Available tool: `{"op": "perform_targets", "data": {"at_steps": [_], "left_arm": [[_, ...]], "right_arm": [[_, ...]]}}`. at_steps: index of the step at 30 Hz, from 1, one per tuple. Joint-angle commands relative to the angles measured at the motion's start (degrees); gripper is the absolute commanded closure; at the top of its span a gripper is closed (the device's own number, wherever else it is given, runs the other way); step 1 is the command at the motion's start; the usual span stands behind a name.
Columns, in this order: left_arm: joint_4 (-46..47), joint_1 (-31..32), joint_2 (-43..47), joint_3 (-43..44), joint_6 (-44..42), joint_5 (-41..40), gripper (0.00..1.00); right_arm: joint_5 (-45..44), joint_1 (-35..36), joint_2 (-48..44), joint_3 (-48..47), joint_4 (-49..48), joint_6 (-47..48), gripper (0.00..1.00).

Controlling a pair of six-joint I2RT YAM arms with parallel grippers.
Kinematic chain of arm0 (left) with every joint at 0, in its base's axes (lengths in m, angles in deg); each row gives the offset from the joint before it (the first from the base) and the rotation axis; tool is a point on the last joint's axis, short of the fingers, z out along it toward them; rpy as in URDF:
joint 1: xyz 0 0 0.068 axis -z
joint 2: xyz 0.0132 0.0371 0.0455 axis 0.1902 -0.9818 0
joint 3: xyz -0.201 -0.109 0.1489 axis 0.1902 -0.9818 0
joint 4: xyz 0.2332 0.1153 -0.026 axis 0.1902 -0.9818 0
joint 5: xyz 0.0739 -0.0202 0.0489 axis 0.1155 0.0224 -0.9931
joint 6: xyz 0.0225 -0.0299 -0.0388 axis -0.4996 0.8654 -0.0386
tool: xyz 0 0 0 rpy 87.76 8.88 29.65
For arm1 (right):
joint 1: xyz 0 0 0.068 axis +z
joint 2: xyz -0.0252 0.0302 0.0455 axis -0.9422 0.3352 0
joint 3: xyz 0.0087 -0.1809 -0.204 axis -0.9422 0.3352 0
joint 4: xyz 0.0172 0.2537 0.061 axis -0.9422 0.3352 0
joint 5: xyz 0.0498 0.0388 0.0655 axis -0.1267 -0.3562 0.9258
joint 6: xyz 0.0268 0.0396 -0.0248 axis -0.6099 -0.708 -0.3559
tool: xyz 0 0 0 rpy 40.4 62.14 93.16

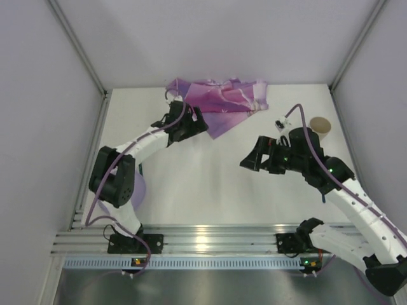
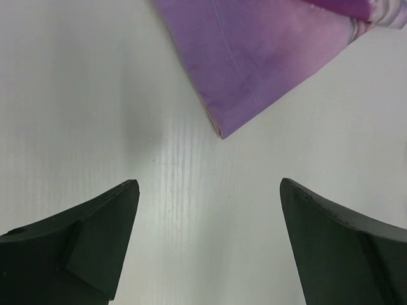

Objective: Set the dinner table for one person

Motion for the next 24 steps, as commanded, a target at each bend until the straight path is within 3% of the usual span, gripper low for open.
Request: {"op": "perform_targets", "data": {"at_steps": [1, 9, 14, 18, 19, 20, 22, 24], "left_arm": [[2.32, 3.28, -6.04, 6.64, 4.99, -2.1, 0.03], [-3.75, 5.39, -23.71, 21.08, 8.42, -2.28, 0.1], [-6.74, 5.39, -31.09, 28.55, 8.95, -1.32, 0.25], [-6.66, 5.39, -33.65, 30.49, 9.13, 0.26, 0.6], [-6.74, 5.39, -34.09, 31.1, 8.61, 0.79, 0.77], [-6.92, 5.39, -34.61, 31.46, 8.25, 0.97, 0.85], [-8.84, 5.22, -34.62, 32.51, 6.59, 3.08, 1.0], [-10.51, 4.96, -33.75, 32.43, 5.27, 3.95, 1.0]], "right_arm": [[-4.38, -1.8, -2.9, -4.5, 4.98, 2.0, 0.0], [-11.33, -3.03, -4.04, -8.2, 13.07, 3.06, 0.0], [-14.06, -3.91, -4.31, -9.25, 15.44, 3.06, 0.0], [-14.5, -4.78, -3.52, -9.25, 15.88, 3.06, 0.0], [-14.5, -4.88, -2.91, -9.34, 15.71, 3.15, 0.0], [-14.5, -4.96, -2.64, -9.34, 15.53, 3.15, 0.0], [-14.24, -5.4, -1.33, -8.99, 14.22, 3.5, 0.0], [-13.36, -5.93, 1.04, -8.38, 12.55, 4.11, 0.0]]}}
